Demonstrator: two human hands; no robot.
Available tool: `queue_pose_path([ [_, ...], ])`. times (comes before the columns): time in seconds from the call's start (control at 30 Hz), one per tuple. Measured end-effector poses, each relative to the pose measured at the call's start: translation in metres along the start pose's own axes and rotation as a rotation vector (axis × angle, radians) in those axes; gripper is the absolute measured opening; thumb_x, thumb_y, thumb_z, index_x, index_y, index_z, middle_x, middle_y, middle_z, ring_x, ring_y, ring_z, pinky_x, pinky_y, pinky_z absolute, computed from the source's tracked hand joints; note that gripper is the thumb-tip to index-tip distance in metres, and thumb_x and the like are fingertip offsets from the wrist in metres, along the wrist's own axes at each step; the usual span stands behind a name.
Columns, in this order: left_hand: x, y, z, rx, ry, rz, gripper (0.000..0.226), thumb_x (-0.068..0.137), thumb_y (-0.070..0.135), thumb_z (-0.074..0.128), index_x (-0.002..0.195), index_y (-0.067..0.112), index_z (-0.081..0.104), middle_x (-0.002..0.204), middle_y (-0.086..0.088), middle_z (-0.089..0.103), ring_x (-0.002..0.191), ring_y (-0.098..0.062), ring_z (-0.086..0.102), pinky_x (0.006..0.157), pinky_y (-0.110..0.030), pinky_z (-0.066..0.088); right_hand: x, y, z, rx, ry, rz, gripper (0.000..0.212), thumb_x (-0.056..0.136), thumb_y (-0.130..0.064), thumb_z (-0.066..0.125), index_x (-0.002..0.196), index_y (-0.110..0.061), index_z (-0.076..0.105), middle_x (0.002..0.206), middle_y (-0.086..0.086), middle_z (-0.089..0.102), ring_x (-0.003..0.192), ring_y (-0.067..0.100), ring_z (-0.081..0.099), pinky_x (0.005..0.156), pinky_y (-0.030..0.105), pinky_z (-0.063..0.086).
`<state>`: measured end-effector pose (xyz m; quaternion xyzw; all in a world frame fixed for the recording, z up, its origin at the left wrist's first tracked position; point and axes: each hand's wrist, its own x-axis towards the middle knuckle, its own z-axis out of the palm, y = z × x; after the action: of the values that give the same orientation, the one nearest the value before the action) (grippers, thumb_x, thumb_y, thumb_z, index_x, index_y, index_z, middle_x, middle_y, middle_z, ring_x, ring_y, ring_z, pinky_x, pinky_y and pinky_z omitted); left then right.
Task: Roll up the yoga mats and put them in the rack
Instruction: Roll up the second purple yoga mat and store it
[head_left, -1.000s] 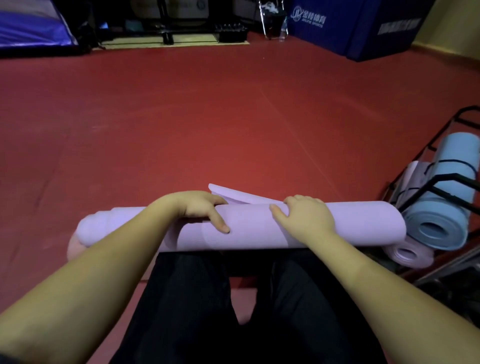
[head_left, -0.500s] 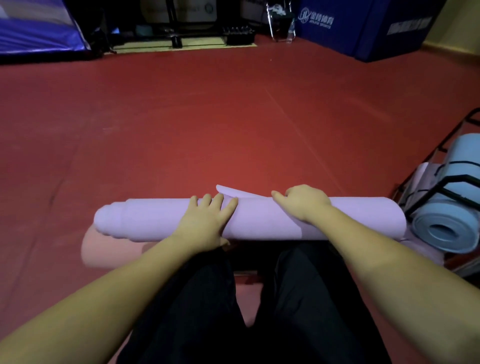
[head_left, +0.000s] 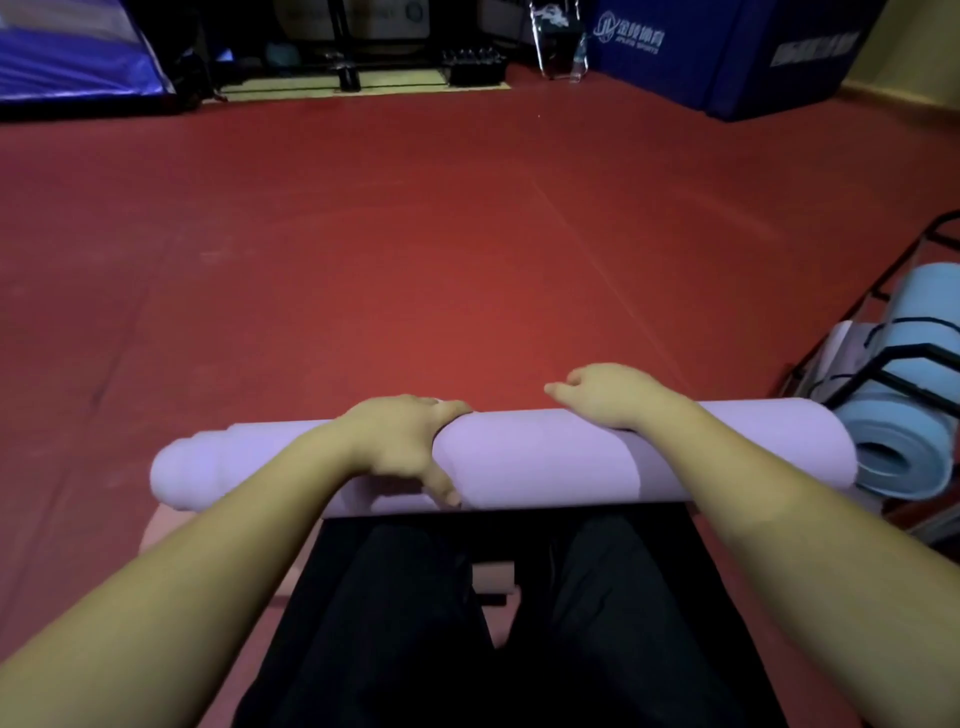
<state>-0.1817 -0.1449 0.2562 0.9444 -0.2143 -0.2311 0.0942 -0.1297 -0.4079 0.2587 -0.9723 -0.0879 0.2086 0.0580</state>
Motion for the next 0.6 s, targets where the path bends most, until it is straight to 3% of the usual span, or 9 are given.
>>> queue_pose_path([
  [0.07,0.007,-0.008,-0.007,-0.119,-0.074,-0.018,0.091,0.053,0.064,0.083,0.133,0.049,0.041,0.121,0.020,0.059,0.107,-0.014,0.057,0.095,-0.039,0.047,-0.002,0.000,0.003,-0.022,0.230,-0.063,0.041,0.100,-0.052,0.037,0.075,-0.023,0.053,0.100,0.005,0.059,0.103,0.031,0.058,0.077,0.037,0.042],
  [0.1,0.010,-0.012,-0.010,-0.180,-0.123,-0.037,0.092,0.053,0.062,0.084,0.133,0.050,0.042,0.121,0.021,0.059,0.108,-0.013,0.057,0.096,-0.037,0.046,-0.006,0.001,0.007,-0.025,0.286,-0.082,0.042,0.099,-0.053,0.038,0.071,-0.023,0.047,0.093,0.002,0.056,0.098,0.031,0.058,0.072,0.036,0.038],
  [0.17,0.018,-0.021,-0.014,-0.298,-0.205,-0.071,0.088,0.056,0.053,0.088,0.133,0.049,0.045,0.122,0.022,0.059,0.111,-0.011,0.057,0.098,-0.033,0.046,-0.017,0.001,0.019,-0.034,0.337,-0.098,0.044,0.096,-0.060,0.037,0.081,-0.023,0.055,0.094,0.004,0.057,0.098,0.031,0.055,0.073,0.036,0.038],
  [0.27,0.031,-0.025,-0.018,-0.481,-0.276,-0.087,0.075,0.065,0.034,0.090,0.130,0.041,0.052,0.124,0.015,0.062,0.111,-0.012,0.060,0.094,-0.030,0.049,-0.028,-0.002,0.043,-0.148,0.385,-0.058,0.073,0.089,-0.073,0.022,0.106,-0.015,0.063,0.106,0.008,0.061,0.105,0.032,0.055,0.088,0.039,0.040],
  [0.37,0.039,-0.026,-0.016,-0.559,-0.292,-0.081,0.069,0.067,0.032,0.089,0.127,0.039,0.056,0.121,0.014,0.064,0.110,-0.013,0.061,0.087,-0.029,0.049,-0.026,-0.004,0.052,-0.186,0.457,-0.016,0.090,0.076,-0.074,0.004,0.102,-0.013,0.065,0.102,0.008,0.065,0.101,0.032,0.058,0.086,0.038,0.039],
  [0.5,0.038,-0.026,-0.011,-0.267,-0.047,0.018,0.085,0.052,0.069,0.075,0.129,0.037,0.057,0.121,0.018,0.056,0.115,-0.009,0.051,0.100,-0.033,0.042,-0.018,0.001,0.049,-0.165,0.470,0.033,0.071,0.090,-0.068,0.022,0.102,-0.015,0.067,0.103,0.007,0.065,0.101,0.031,0.058,0.084,0.037,0.039],
  [0.6,0.027,-0.028,0.002,-0.081,0.243,0.084,0.087,0.059,0.082,0.055,0.130,0.034,0.056,0.114,0.014,0.048,0.106,-0.011,0.039,0.094,-0.037,0.040,-0.010,0.000,0.046,-0.152,0.458,0.021,0.061,0.095,-0.063,0.032,0.103,-0.014,0.067,0.105,0.008,0.065,0.102,0.031,0.058,0.084,0.038,0.039],
])
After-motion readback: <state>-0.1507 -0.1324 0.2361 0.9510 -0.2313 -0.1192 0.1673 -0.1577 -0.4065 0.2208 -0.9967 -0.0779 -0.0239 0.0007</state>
